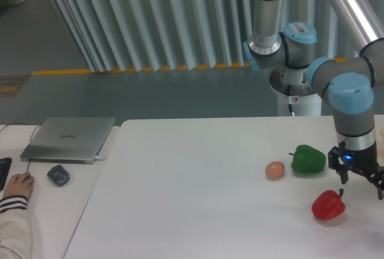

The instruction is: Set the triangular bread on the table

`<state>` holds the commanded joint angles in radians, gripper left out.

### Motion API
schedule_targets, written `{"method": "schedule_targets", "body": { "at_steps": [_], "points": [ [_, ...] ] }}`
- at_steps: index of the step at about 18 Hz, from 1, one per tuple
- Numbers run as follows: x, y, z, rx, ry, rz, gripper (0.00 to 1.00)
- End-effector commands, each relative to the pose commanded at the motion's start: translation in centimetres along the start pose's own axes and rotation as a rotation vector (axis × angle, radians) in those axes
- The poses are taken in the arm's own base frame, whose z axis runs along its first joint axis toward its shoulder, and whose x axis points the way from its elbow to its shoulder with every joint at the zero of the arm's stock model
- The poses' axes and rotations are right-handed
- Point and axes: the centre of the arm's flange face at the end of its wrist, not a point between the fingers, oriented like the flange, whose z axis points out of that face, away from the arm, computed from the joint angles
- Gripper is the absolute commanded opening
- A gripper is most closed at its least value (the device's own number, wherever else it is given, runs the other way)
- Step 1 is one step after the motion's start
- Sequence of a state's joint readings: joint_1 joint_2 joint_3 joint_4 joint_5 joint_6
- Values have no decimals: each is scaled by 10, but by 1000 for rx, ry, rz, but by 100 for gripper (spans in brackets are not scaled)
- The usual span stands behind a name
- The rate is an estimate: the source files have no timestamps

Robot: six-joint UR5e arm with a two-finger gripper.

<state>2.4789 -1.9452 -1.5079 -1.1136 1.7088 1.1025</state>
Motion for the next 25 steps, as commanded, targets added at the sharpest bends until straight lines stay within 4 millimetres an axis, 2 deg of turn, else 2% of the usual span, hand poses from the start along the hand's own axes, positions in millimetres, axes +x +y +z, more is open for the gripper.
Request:
{"method": "schedule_targets", "body": {
  "at_steps": [2, 6, 10, 12, 15, 16, 18, 20, 25],
  "points": [
    [-11, 21, -2, -9, 16, 69, 100],
    [-21, 38, -10, -7, 0, 122, 100],
    [-41, 73, -6, -15, 8, 165, 100],
    [-50, 94, -13, -18, -3, 182, 100],
    [-69, 122, -12, 1, -7, 200, 100],
    [-77, 137, -14, 20, -11, 188, 100],
    [-101, 179, -9, 86, -30, 158, 100],
    [-115, 202, 1, 86, -36, 143, 100],
    [-139, 215, 23, 76, -30, 104, 100]
  ]
}}
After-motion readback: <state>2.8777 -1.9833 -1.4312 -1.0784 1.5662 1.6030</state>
